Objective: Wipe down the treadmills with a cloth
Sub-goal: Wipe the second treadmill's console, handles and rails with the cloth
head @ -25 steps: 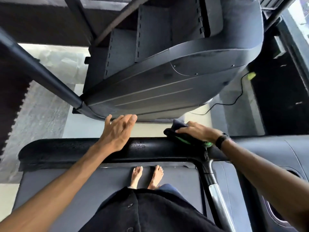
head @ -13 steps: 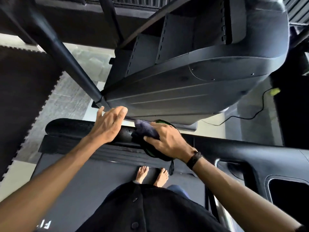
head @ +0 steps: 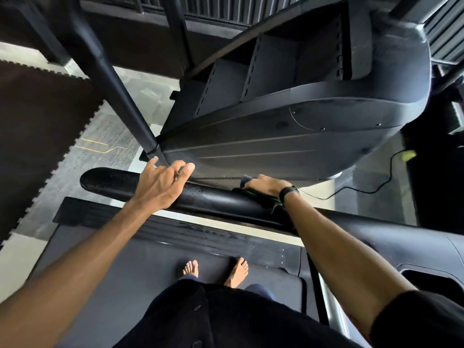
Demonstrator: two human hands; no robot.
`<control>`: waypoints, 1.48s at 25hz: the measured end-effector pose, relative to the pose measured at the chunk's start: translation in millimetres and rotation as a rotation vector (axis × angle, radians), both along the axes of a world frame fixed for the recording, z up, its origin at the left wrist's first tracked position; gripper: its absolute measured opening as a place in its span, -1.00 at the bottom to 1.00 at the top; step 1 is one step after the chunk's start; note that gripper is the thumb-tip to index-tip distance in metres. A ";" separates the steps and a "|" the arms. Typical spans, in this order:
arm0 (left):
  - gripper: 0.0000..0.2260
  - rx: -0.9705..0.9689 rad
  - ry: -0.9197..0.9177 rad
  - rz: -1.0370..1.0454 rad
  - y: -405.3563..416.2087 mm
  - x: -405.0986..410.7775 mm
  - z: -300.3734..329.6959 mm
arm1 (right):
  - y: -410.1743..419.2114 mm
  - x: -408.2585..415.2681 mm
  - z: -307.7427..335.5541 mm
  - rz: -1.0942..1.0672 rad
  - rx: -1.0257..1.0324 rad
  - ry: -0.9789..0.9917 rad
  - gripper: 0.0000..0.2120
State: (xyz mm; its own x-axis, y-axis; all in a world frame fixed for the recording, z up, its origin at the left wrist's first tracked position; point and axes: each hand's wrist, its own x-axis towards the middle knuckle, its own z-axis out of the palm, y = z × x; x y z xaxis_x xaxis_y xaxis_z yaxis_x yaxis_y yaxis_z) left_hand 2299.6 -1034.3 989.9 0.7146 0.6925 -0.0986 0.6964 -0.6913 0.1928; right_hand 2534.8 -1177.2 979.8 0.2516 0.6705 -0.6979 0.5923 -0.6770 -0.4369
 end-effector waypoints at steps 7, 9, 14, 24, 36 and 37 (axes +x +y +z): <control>-0.19 0.007 -0.019 -0.116 23.9 4.1 7.4 | -30.6 -99.0 34.8 -0.041 0.516 -0.404 -0.68; -0.17 -0.047 -0.032 -0.177 32.8 1.6 7.1 | -54.6 -88.8 41.6 -0.088 0.484 -0.449 -0.74; -0.22 -0.090 -0.177 -0.096 57.3 -39.8 9.5 | -35.6 -40.8 53.4 -0.317 0.057 -0.239 -0.80; -0.23 -0.143 -0.097 -0.143 125.6 -85.1 -1.9 | 79.0 -124.7 14.2 -0.297 0.038 -0.345 -0.53; -0.36 0.081 -0.411 -0.152 125.2 -85.4 -16.0 | 56.0 -84.6 14.9 -0.352 -0.087 -0.238 -0.44; -0.39 0.112 -0.444 -0.136 125.1 -86.9 -14.8 | 68.1 -73.0 -3.0 -0.269 -0.141 -0.174 -0.46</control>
